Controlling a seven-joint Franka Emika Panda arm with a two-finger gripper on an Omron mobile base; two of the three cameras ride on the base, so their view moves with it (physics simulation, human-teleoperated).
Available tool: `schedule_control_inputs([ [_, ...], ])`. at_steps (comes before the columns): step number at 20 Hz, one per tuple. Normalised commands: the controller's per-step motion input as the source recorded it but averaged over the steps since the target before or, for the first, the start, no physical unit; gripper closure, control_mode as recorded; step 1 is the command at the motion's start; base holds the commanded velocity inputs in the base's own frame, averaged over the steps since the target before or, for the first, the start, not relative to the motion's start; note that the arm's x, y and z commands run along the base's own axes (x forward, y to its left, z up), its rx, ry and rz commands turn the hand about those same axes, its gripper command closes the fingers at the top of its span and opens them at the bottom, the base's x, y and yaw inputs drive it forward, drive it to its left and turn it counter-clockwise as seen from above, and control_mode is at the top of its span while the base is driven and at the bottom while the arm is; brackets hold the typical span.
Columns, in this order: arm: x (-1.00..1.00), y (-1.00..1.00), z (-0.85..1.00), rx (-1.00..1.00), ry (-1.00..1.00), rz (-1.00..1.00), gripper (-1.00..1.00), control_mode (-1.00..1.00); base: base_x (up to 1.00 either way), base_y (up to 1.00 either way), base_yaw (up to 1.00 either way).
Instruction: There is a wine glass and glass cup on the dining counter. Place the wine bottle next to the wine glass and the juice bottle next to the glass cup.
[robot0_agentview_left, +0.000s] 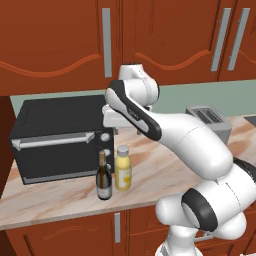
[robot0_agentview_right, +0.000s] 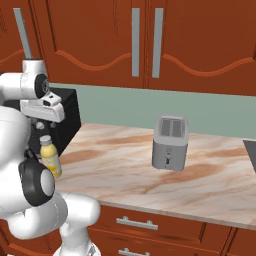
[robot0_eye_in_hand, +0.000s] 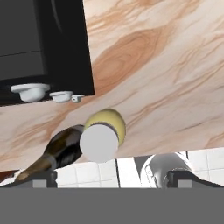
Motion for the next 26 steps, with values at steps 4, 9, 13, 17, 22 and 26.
schedule_control_inputs([
  [4,-0.01,0.19,-0.11,0.0,0.0,0.0,-1.0,-1.0,0.0,0.0,0.0],
  [9,0.01,0.12,-0.16,0.0,0.0,0.0,-1.0,-1.0,0.0,0.0,0.0],
  [13,0.13,0.04,-0.24,0.0,0.0,0.0,-1.0,-1.0,0.0,0.0,0.0],
  [17,0.03,0.0,-0.23,0.0,0.01,0.0,-1.0,-1.0,0.0,0.0,0.0],
  [22,-0.12,-0.01,-0.11,0.0,0.0,0.0,-1.0,-1.0,0.0,0.0,0.0],
  [26,-0.09,0.0,-0.09,0.0,0.0,0.0,-1.0,-1.0,0.0,0.0,0.0],
])
